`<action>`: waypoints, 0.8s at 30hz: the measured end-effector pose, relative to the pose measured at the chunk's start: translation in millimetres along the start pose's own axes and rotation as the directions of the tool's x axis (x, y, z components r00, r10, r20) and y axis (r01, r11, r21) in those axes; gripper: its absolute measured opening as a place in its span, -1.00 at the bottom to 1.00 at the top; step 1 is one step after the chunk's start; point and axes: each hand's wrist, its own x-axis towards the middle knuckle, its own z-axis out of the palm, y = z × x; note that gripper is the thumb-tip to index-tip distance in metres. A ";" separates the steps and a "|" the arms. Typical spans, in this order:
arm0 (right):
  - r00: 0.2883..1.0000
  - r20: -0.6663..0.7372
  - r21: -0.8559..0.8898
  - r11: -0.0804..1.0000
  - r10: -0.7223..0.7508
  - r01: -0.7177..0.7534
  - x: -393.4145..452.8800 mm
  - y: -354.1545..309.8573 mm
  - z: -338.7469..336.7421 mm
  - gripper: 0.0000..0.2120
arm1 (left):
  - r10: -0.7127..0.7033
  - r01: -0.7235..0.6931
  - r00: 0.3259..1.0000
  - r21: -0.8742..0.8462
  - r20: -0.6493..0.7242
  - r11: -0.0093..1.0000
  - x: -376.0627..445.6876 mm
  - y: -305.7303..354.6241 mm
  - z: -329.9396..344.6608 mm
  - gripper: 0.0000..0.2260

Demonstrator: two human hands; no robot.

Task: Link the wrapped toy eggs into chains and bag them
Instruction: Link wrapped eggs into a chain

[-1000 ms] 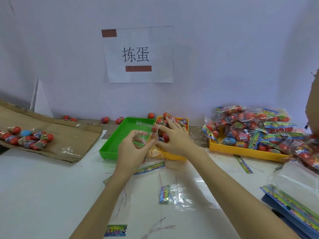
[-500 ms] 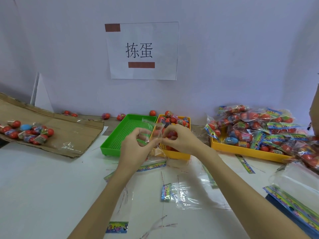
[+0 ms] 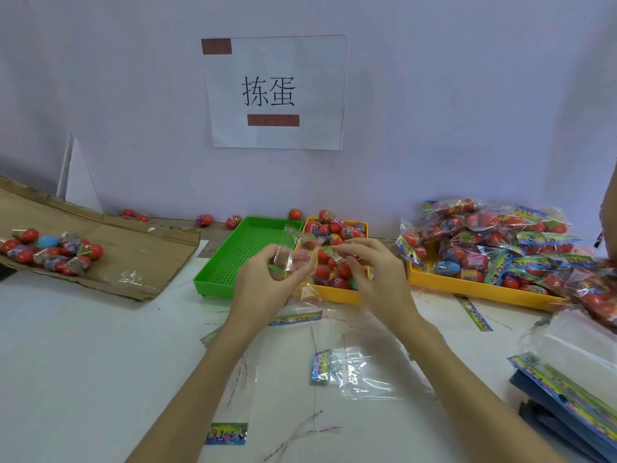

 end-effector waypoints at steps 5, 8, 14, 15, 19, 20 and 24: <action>0.987 -0.022 0.311 0.940 0.158 -0.144 3.6 -12.2 -14.0 -0.61 | -0.001 0.003 0.999 -0.055 0.037 0.998 -1.4 3.8 1.2 -0.78; 0.967 -0.026 0.462 0.861 0.252 -0.212 7.0 -24.8 -18.8 -0.73 | -0.002 0.008 0.998 -0.090 0.063 0.996 -3.9 7.1 2.3 -0.67; 0.999 -0.045 0.428 0.904 0.003 0.017 6.1 -53.7 -20.0 -0.74 | 0.064 -0.047 0.992 -0.149 0.110 0.988 -7.3 12.3 6.7 -0.54; 0.998 -0.052 0.359 0.932 -0.037 0.054 4.9 -56.0 -17.8 -0.71 | 0.085 -0.066 0.990 -0.156 0.115 0.985 -8.1 12.2 8.1 -0.54; 0.977 -0.061 0.070 0.976 -0.204 0.208 1.6 -57.7 -14.3 -0.71 | 0.123 -0.103 0.986 -0.166 0.112 0.981 -8.8 10.4 9.8 -0.49; 0.969 -0.052 0.017 0.970 -0.241 0.242 1.3 -57.0 -15.3 -0.74 | 0.125 -0.107 0.986 -0.162 0.111 0.981 -8.4 9.8 9.9 -0.48; 0.961 0.036 -0.076 0.958 -0.273 0.276 2.3 -54.6 -19.9 -0.79 | 0.116 -0.099 0.989 -0.163 0.096 0.982 -7.5 9.9 9.5 -0.51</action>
